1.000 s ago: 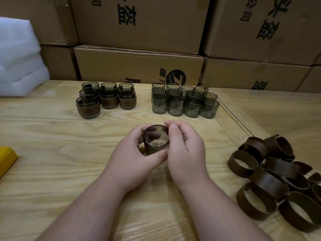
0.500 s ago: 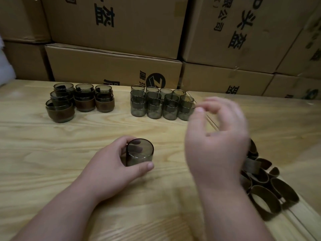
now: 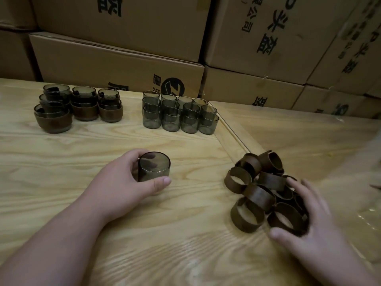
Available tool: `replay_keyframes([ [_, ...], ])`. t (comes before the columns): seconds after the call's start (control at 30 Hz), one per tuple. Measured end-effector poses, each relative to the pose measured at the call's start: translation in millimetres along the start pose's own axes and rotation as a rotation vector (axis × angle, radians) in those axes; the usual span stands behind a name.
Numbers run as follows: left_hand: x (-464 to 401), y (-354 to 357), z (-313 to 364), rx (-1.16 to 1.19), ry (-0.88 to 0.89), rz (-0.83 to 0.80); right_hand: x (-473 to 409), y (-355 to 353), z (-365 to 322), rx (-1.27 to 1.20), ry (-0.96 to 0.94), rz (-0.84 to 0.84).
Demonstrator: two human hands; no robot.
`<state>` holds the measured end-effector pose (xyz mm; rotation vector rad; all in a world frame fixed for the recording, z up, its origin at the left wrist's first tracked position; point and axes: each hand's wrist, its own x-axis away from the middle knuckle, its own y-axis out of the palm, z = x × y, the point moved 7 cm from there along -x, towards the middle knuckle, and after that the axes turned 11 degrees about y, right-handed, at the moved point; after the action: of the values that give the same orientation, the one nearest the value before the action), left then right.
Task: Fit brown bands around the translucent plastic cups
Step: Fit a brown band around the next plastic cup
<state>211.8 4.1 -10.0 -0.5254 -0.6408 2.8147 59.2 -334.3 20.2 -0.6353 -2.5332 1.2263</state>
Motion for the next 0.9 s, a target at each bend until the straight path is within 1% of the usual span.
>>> replay_keyframes([
  [0.07,1,0,1,-0.002,0.0,-0.005,0,13,-3,0.073,-0.031,-0.038],
  [0.13,1,0,3,-0.004,0.003,-0.01,-1,22,-9,0.111,-0.091,-0.039],
  [0.3,0,0,5,-0.02,0.011,-0.011,-7,27,-19,0.129,-0.172,0.004],
  [0.37,0,1,3,-0.032,0.008,-0.012,-6,24,-32,0.153,-0.227,0.059],
  [0.5,0,1,2,-0.033,0.007,-0.009,-10,12,-90,-0.032,-0.33,0.262],
  [0.57,1,2,4,0.002,0.022,-0.004,-18,19,-130,-0.121,-0.361,0.312],
  [0.67,1,1,6,0.047,0.032,0.023,-29,51,-178,-0.199,-0.356,0.291],
  [0.77,0,0,8,0.068,0.037,0.062,-30,94,-189,-0.246,-0.326,0.257],
  [0.83,-2,-5,8,0.06,0.045,0.112,-26,111,-187,-0.325,-0.371,0.247],
  [0.9,-3,-10,5,0.03,0.046,0.17,-23,114,-187,-0.39,-0.466,0.287],
])
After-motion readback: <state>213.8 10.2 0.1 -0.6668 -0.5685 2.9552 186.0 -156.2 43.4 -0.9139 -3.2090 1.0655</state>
